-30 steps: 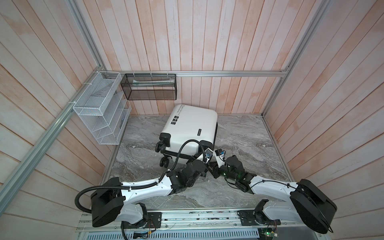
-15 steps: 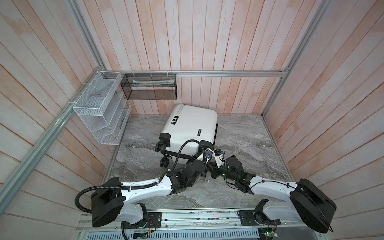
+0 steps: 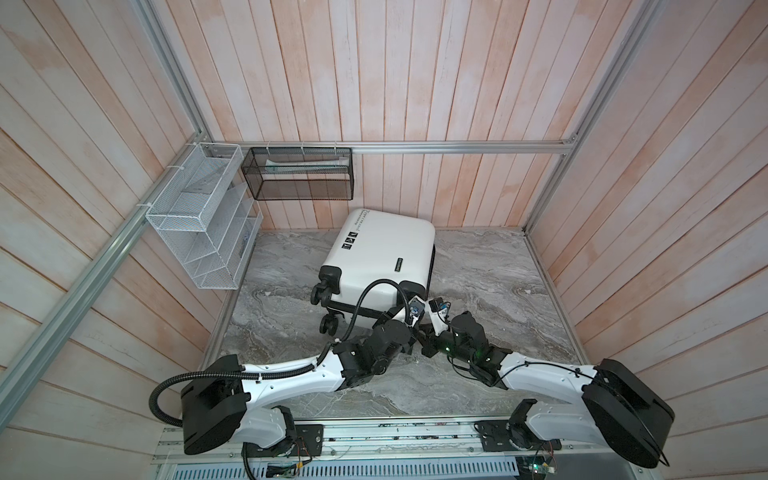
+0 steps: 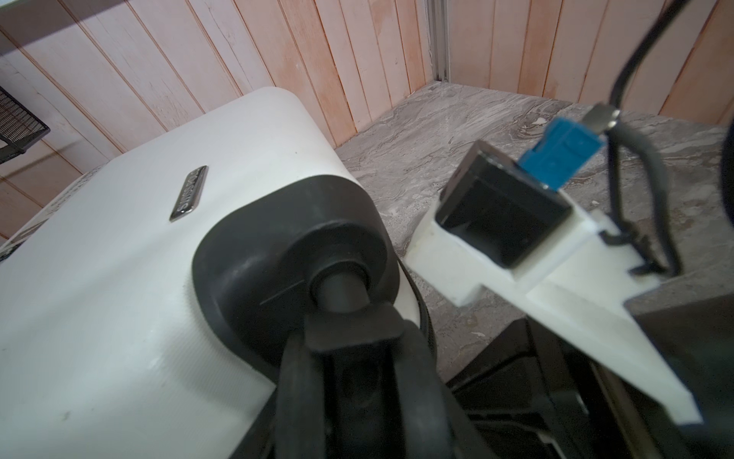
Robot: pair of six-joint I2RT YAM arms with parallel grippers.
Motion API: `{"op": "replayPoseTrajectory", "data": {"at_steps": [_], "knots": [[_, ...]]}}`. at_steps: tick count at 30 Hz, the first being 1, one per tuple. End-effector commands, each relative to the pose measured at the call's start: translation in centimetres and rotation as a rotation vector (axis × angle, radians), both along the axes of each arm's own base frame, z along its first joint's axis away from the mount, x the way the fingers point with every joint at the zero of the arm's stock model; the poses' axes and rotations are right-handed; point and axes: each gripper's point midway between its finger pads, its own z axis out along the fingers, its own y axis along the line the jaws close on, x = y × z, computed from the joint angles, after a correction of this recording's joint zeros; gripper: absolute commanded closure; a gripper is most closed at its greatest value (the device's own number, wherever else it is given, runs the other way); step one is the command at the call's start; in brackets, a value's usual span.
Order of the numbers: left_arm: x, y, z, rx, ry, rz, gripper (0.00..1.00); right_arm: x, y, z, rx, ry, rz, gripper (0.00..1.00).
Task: Pack the luggage
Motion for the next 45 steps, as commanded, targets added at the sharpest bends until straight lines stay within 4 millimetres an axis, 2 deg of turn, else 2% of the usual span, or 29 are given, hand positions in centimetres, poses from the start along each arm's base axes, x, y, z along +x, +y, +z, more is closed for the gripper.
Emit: {"op": "replayPoseTrajectory", "data": {"at_steps": [1, 11, 17, 24, 31, 34, 36, 40, 45], "knots": [[-2.2, -2.5, 3.0, -0.123, -0.022, -0.154, 1.0, 2.4, -2.7, 1.0, 0.02, -0.012, -0.211, 1.0], [-2.3, -1.5, 3.2, -0.144, -0.036, -0.139, 1.0, 3.3, -7.1, -0.6, 0.04, 0.068, -0.433, 1.0], [-2.9, -1.6, 3.1, -0.157, -0.023, -0.171, 1.0, 5.7, -8.7, -0.6, 0.062, 0.073, -0.514, 1.0], [-4.1, -1.5, 3.4, -0.229, 0.022, -0.21, 1.0, 11.4, -12.2, 0.2, 0.095, 0.055, -0.645, 1.0], [-5.1, 0.0, 3.7, -0.273, 0.04, -0.201, 1.0, 18.0, -18.9, -0.5, 0.133, 0.072, -0.811, 1.0], [-5.4, 1.1, 3.7, -0.289, 0.043, -0.189, 1.0, 20.4, -21.9, -0.9, 0.144, 0.081, -0.87, 1.0], [-5.6, 1.9, 3.7, -0.297, 0.043, -0.182, 1.0, 21.5, -23.1, -1.1, 0.151, 0.09, -0.882, 1.0], [-5.8, 3.1, 3.5, -0.306, 0.038, -0.16, 1.0, 22.7, -23.0, -1.6, 0.156, 0.1, -0.826, 1.0], [-5.3, 3.6, 3.2, -0.302, 0.027, -0.131, 1.0, 21.6, -22.2, -2.0, 0.172, 0.121, -0.786, 1.0]]}}
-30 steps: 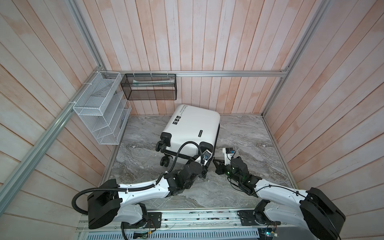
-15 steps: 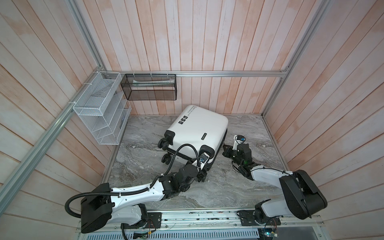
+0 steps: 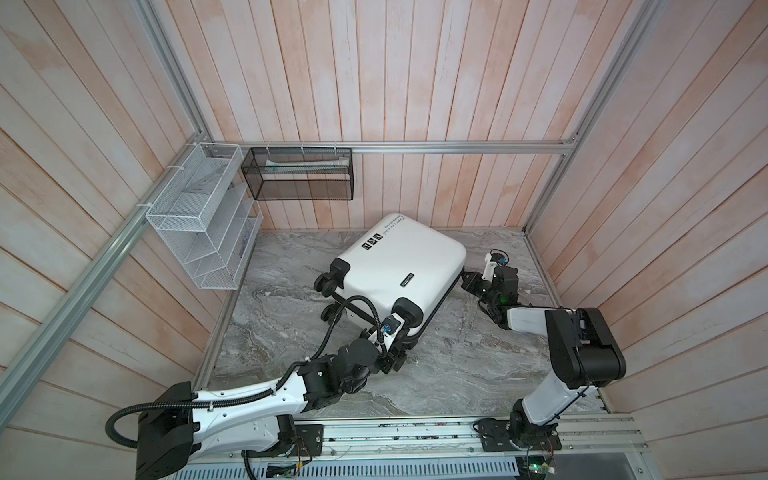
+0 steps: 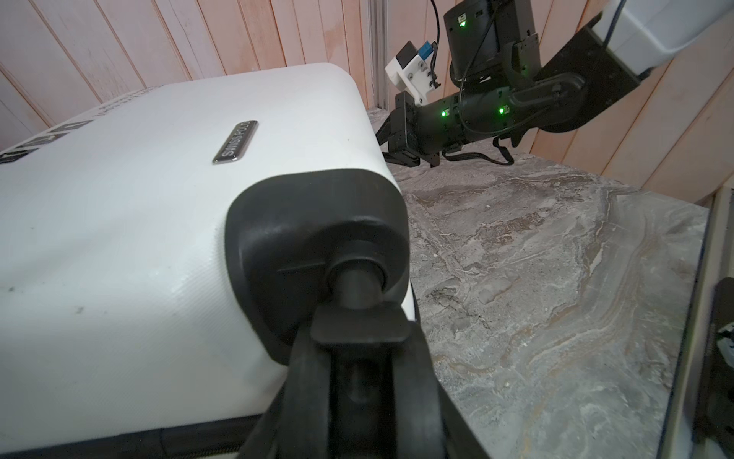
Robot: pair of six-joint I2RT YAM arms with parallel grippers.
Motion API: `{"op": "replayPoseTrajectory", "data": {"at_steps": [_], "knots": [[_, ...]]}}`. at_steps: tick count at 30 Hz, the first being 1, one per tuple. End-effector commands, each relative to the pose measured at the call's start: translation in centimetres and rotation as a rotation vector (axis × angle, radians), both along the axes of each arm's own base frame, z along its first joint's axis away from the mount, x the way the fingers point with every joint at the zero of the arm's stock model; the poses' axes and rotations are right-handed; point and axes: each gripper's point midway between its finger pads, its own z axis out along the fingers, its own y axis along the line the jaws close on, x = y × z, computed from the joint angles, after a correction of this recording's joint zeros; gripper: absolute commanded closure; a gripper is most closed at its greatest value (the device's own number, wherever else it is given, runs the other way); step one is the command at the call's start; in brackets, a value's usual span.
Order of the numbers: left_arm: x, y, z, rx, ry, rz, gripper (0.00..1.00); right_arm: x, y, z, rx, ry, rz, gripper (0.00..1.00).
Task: Pack the luggage
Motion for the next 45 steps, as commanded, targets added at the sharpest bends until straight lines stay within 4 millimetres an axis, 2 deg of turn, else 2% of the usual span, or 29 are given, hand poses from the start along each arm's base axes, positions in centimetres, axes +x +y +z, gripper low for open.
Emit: {"op": "replayPoseTrajectory", "data": {"at_steps": [1, 2, 3, 5, 6, 7, 8, 10, 12, 15, 18, 22, 25, 29, 34, 40, 45], "knots": [[0.1, 0.2, 3.3, -0.118, -0.048, 0.02, 1.0, 0.4, -4.1, -1.2, -0.033, 0.023, -0.151, 1.0], [0.2, 0.3, 3.3, -0.118, -0.047, 0.023, 0.97, 0.1, -4.1, -1.2, -0.034, 0.028, -0.148, 1.0], [0.3, 0.3, 3.2, -0.122, -0.045, 0.027, 0.89, -0.3, -4.0, -1.1, -0.036, 0.033, -0.143, 0.98], [0.5, 0.3, 3.2, -0.125, -0.044, 0.032, 0.73, -0.9, -4.0, -0.9, -0.046, 0.041, -0.134, 0.78], [0.5, 0.3, 3.3, -0.13, -0.044, 0.035, 0.6, -1.2, -4.0, -0.8, -0.05, 0.045, -0.131, 0.64], [0.5, 0.4, 3.5, -0.134, -0.046, 0.039, 0.42, -1.5, -4.1, -0.6, -0.051, 0.048, -0.134, 0.54], [0.6, 0.5, 3.6, -0.139, -0.048, 0.047, 0.31, -1.8, -4.2, -0.4, -0.051, 0.052, -0.138, 0.48], [0.8, 1.1, 4.2, -0.159, -0.052, 0.077, 0.13, -2.3, -4.9, 0.0, -0.055, 0.06, -0.16, 0.42], [0.9, 1.8, 4.9, -0.174, -0.062, 0.097, 0.02, -2.7, -5.5, 0.5, -0.06, 0.059, -0.182, 0.4], [1.0, 3.1, 6.1, -0.232, -0.041, 0.146, 0.0, -2.6, -6.7, 1.5, -0.06, 0.049, -0.22, 0.39], [2.3, 5.5, 6.9, -0.285, 0.025, 0.269, 0.0, -1.9, -7.5, 2.7, -0.056, 0.02, -0.245, 0.39], [4.9, 9.4, 6.5, -0.398, 0.242, 0.454, 0.0, 0.6, -8.3, 4.3, -0.054, 0.0, -0.245, 0.38], [5.9, 10.5, 6.2, -0.478, 0.374, 0.489, 0.0, 2.8, -8.7, 4.6, -0.027, 0.014, -0.224, 0.38], [6.8, 10.3, 5.4, -0.527, 0.505, 0.463, 0.0, 5.8, -8.3, 4.6, 0.031, 0.022, -0.154, 0.38], [7.9, 9.2, 4.2, -0.505, 0.546, 0.437, 0.0, 8.9, -6.0, 4.0, 0.132, 0.018, -0.027, 0.39], [10.0, 8.6, 3.5, -0.473, 0.536, 0.405, 0.0, 10.8, -2.6, 4.3, 0.205, -0.016, 0.156, 0.42], [11.9, 9.4, 3.7, -0.46, 0.503, 0.405, 0.0, 11.3, -0.5, 4.0, 0.23, -0.009, 0.269, 0.45]]}}
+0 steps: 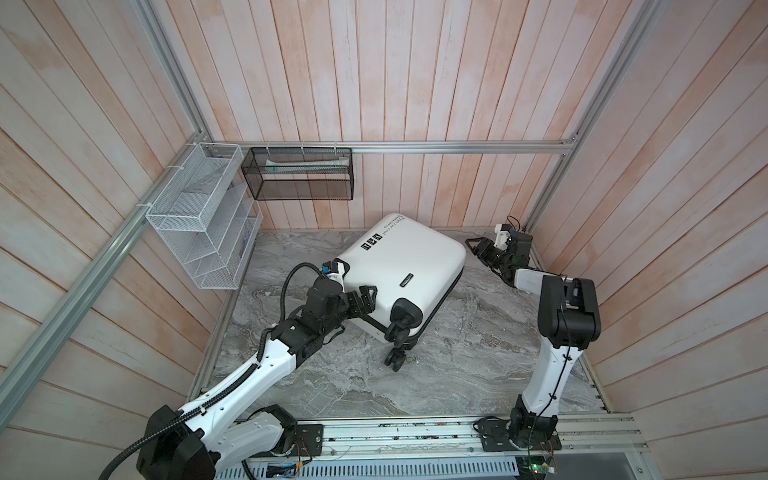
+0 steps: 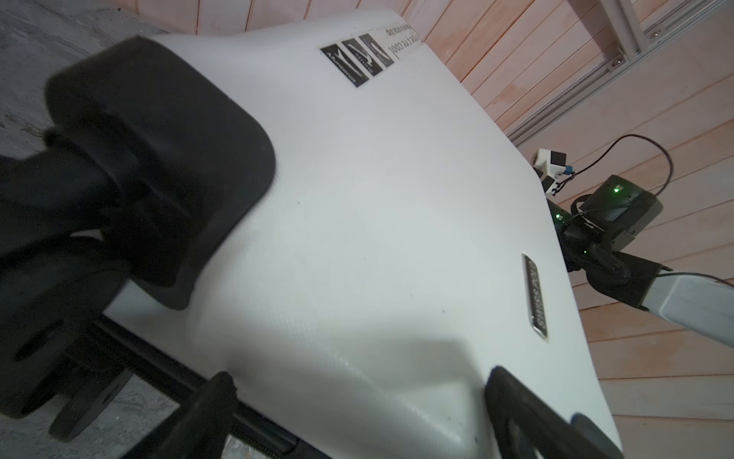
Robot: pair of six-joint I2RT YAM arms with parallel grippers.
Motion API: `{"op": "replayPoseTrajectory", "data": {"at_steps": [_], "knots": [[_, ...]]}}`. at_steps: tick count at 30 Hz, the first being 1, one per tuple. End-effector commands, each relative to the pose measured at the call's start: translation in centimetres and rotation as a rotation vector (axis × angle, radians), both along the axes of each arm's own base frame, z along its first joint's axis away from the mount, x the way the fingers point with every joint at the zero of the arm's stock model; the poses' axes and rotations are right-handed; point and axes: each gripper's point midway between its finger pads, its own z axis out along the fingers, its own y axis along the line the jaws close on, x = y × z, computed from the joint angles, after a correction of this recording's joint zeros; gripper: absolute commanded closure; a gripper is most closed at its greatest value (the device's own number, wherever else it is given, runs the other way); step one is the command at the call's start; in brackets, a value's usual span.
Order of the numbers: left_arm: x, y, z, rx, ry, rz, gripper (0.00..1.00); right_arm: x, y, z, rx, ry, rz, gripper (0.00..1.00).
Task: Pack the luggage
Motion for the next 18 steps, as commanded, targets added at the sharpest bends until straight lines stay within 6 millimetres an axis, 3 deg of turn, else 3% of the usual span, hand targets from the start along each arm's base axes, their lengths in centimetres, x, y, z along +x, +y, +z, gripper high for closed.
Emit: {"op": "replayPoseTrajectory", "data": {"at_steps": [1, 8, 18], "knots": [[1.1, -0.3, 1.7, -0.001, -0.063, -0.048, 0.0, -0.1, 2.8, 0.9, 0.045, -0.035, 0.153, 0.46], [2.8, 0.4, 2.5, 0.04, -0.114, -0.078, 0.0, -2.2, 6.5, 0.1, 0.058, -0.035, 0.326, 0.54], [5.9, -0.4, 3.0, 0.07, -0.167, -0.155, 0.0, -9.8, 10.1, 0.9, 0.012, -0.069, 0.436, 0.62]]}}
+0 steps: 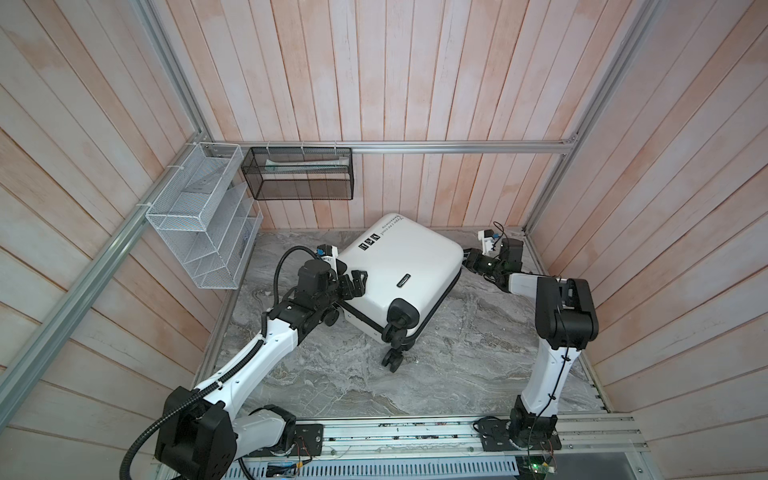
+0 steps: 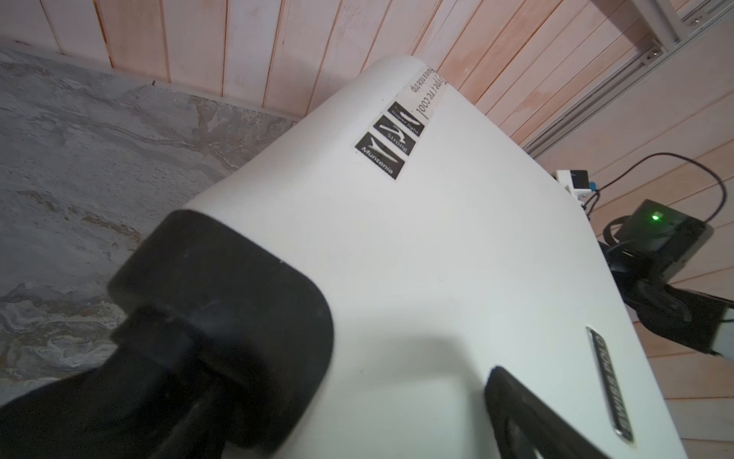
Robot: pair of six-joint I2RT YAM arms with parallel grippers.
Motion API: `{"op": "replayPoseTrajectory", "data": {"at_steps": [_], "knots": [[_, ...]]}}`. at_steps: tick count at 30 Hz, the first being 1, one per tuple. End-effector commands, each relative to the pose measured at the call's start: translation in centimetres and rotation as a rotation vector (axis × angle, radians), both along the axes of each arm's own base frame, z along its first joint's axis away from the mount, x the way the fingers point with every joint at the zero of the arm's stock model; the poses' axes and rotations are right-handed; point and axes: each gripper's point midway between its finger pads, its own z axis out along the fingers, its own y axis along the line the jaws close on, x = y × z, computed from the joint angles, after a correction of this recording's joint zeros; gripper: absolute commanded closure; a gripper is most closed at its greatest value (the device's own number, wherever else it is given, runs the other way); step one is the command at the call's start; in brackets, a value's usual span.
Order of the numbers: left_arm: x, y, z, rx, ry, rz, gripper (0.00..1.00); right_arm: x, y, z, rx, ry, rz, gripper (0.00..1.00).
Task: Pack the luggage
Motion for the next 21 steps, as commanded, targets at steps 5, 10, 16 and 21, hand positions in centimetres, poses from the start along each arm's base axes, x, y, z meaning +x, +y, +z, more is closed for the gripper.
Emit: {"op": "replayPoseTrajectory", "data": {"at_steps": [5, 10, 16, 21], "knots": [[2.9, -4.4, 2.4, -0.032, -0.114, -0.189, 0.0, -9.0, 6.5, 2.1, 0.004, -0.067, 0.215, 0.65], [5.7, -6.7, 2.6, -0.044, -0.129, -0.25, 0.0, -14.6, 7.8, 1.3, -0.012, -0.054, 0.228, 0.66], [9.4, -9.4, 3.9, -0.069, -0.156, -0.311, 0.0, -19.1, 6.4, 0.3, -0.061, -0.025, 0.16, 0.65], [12.9, -9.6, 7.0, -0.017, -0.209, -0.294, 0.0, -18.8, 1.1, -0.2, -0.106, 0.029, -0.065, 0.62]]}}
